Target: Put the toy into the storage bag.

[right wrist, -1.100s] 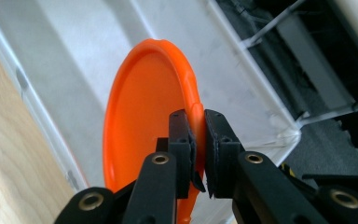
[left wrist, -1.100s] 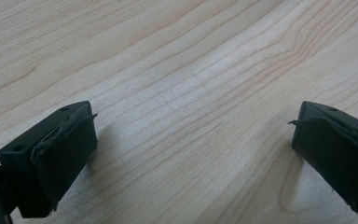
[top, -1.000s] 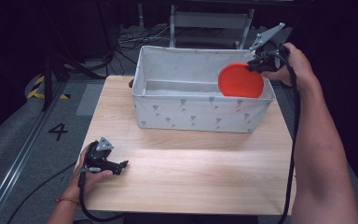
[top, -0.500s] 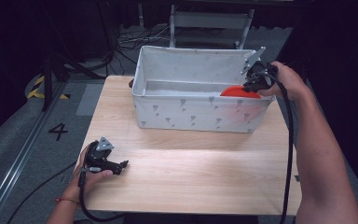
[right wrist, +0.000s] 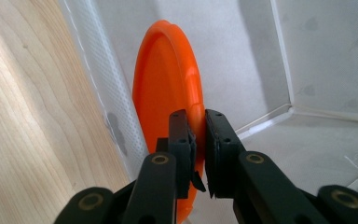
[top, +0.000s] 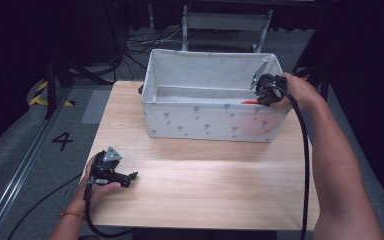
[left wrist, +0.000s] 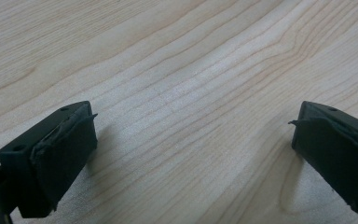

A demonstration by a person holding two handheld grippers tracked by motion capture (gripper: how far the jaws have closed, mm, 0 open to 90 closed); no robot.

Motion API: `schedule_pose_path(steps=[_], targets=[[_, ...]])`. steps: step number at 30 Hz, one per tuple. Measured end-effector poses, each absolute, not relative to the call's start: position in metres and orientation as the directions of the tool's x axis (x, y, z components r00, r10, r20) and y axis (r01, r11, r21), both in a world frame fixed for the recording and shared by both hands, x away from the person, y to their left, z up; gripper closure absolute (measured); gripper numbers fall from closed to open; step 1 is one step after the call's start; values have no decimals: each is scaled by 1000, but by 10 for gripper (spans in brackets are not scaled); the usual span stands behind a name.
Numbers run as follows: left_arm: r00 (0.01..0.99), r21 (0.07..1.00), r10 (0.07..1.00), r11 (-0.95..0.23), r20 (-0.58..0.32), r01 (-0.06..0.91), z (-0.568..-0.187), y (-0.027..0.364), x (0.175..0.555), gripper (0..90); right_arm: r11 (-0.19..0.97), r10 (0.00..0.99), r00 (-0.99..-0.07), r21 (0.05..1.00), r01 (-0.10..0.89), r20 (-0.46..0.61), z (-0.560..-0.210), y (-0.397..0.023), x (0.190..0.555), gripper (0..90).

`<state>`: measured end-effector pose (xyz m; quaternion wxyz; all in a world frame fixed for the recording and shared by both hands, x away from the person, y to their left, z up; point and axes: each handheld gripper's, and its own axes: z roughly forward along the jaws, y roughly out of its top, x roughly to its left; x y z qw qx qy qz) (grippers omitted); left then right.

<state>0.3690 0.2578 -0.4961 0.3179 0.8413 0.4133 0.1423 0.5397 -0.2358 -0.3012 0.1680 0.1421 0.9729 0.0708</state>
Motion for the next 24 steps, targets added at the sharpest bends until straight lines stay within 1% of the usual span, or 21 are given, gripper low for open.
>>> schedule_pose_path(steps=[24], targets=[[618,652,786,-457,-23,605,-496,258,369,2,948,306,-903,186,259,-300,-304,-238,542,816]])
